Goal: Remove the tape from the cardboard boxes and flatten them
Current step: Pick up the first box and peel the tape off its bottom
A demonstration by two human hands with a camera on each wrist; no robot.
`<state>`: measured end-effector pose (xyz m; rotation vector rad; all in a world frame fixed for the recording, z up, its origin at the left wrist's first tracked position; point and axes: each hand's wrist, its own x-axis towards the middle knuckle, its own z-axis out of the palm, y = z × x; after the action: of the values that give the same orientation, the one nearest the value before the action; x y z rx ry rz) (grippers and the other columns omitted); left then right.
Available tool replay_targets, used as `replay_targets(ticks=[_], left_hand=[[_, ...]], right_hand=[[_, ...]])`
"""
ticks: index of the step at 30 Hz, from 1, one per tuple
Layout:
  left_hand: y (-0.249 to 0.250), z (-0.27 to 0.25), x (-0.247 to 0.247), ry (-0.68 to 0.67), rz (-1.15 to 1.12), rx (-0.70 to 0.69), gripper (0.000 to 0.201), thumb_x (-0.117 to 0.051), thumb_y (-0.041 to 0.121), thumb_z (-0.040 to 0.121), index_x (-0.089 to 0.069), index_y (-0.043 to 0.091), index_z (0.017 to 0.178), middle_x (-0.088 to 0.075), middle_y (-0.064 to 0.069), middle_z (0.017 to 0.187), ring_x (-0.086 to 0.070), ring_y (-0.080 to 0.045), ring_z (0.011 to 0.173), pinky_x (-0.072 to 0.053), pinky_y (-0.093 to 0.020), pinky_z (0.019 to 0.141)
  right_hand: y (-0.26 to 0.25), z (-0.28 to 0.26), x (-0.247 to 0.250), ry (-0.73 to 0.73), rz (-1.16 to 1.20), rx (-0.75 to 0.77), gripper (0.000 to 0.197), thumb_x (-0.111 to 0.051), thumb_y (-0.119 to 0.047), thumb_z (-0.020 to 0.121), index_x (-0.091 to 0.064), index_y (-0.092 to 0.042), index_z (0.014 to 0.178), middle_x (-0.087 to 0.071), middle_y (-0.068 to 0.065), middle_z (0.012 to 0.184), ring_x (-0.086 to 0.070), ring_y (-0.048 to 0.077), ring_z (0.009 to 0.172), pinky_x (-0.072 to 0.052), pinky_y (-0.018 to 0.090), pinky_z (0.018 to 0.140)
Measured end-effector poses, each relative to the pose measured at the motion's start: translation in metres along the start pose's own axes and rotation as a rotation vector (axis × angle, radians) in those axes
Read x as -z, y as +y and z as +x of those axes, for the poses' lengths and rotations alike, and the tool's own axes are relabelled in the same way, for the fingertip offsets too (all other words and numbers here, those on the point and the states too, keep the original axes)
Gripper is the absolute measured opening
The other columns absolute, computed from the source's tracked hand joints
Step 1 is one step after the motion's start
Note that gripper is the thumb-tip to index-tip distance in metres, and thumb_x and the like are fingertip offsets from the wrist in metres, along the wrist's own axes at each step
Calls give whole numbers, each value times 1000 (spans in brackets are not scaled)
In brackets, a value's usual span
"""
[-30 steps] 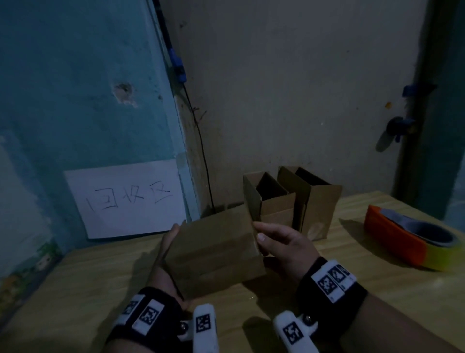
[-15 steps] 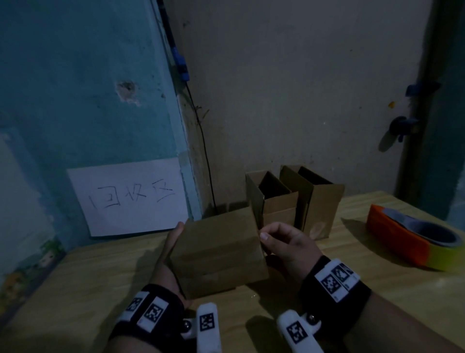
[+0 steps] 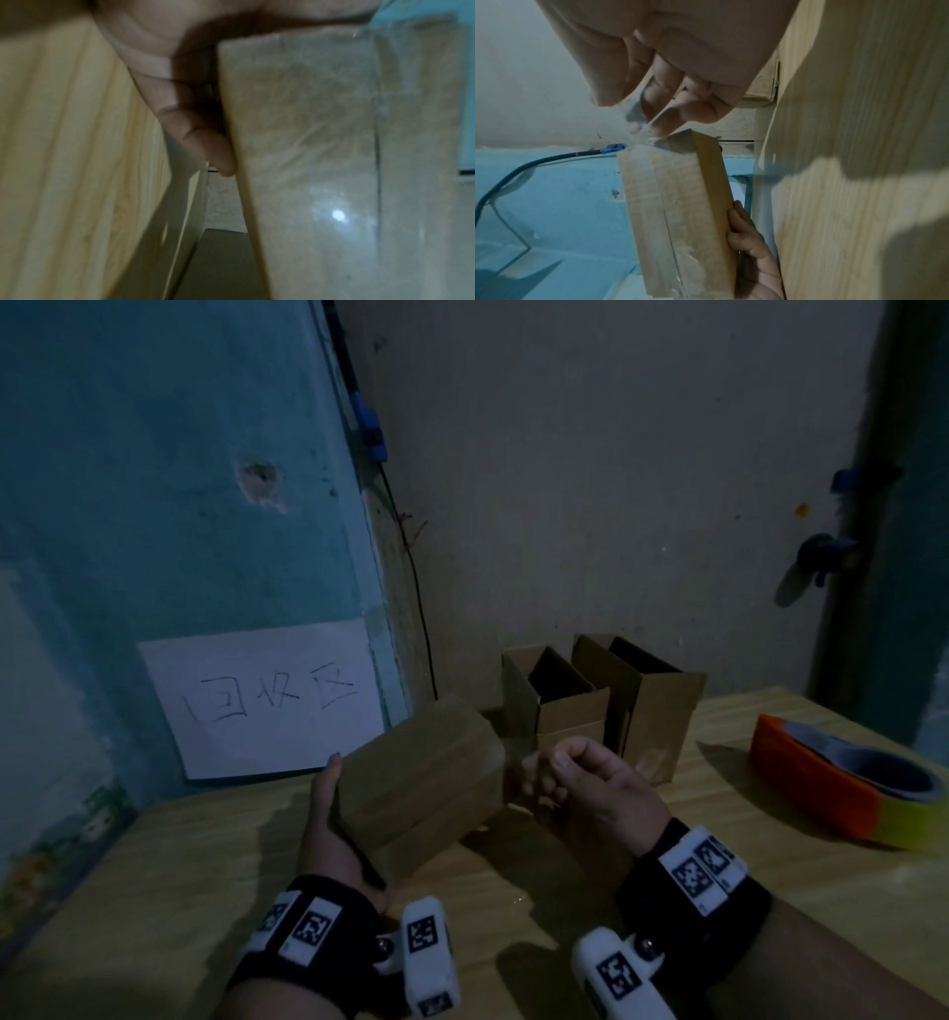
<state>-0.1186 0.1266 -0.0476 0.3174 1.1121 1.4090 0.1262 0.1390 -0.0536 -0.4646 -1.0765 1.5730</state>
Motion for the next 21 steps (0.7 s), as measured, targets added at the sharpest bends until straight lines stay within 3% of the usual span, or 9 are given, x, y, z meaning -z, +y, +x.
replay_targets(ticks=[3,8,12,14,17,19,21], left_hand=[[-2,0,0,4,-15,-18,75,-74,75,70,-70,22,123,-68,-20,123,-62,-38,115,-53,-47,82],[-3,1,-5,10,-31,-30,52,-69,71,80,-71,26,107,-68,-21,114,-63,-38,104,-53,-52,88],[-4,2,-6,10,-23,-33,66,-72,73,75,-70,27,123,-68,-23,122,-63,-40,112,-56,-56,89],[-7,0,-7,24,-24,-43,69,-70,74,76,-69,26,125,-69,-23,123,-64,-40,112,-56,-55,91],[-10,-4,-12,39,0,-50,74,-69,74,76,-67,25,131,-68,-24,124,-65,-42,111,-58,-53,82],[-11,-6,-13,43,16,-51,75,-68,75,76,-65,26,134,-67,-23,122,-65,-41,108,-59,-50,75],[-10,-9,-14,37,-5,-44,73,-66,74,80,-63,22,132,-67,-21,117,-64,-39,104,-56,-49,74]], right_hand=[[1,0,1,-15,15,9,17,-80,-28,76,-70,-15,82,-66,10,86,-61,28,85,-41,53,89],[0,-1,0,-39,-28,-66,17,-79,-23,75,-70,-15,86,-69,8,84,-63,21,75,-53,38,71],[-1,-4,-3,-46,-63,-121,25,-78,-22,73,-68,-11,93,-73,7,86,-65,17,70,-54,34,67],[-2,-5,-6,-59,-119,-133,20,-74,-21,77,-67,-11,93,-72,6,86,-64,17,70,-53,33,67],[3,-8,-10,-93,-286,-179,6,-68,-16,90,-68,-11,93,-72,6,85,-63,17,71,-54,32,67],[6,-9,-10,-90,-296,-203,4,-67,-13,90,-70,-11,93,-72,8,85,-63,19,71,-54,32,67],[7,-9,-9,-74,-264,-196,8,-71,-15,87,-70,-12,94,-70,7,80,-62,20,69,-53,34,66]])
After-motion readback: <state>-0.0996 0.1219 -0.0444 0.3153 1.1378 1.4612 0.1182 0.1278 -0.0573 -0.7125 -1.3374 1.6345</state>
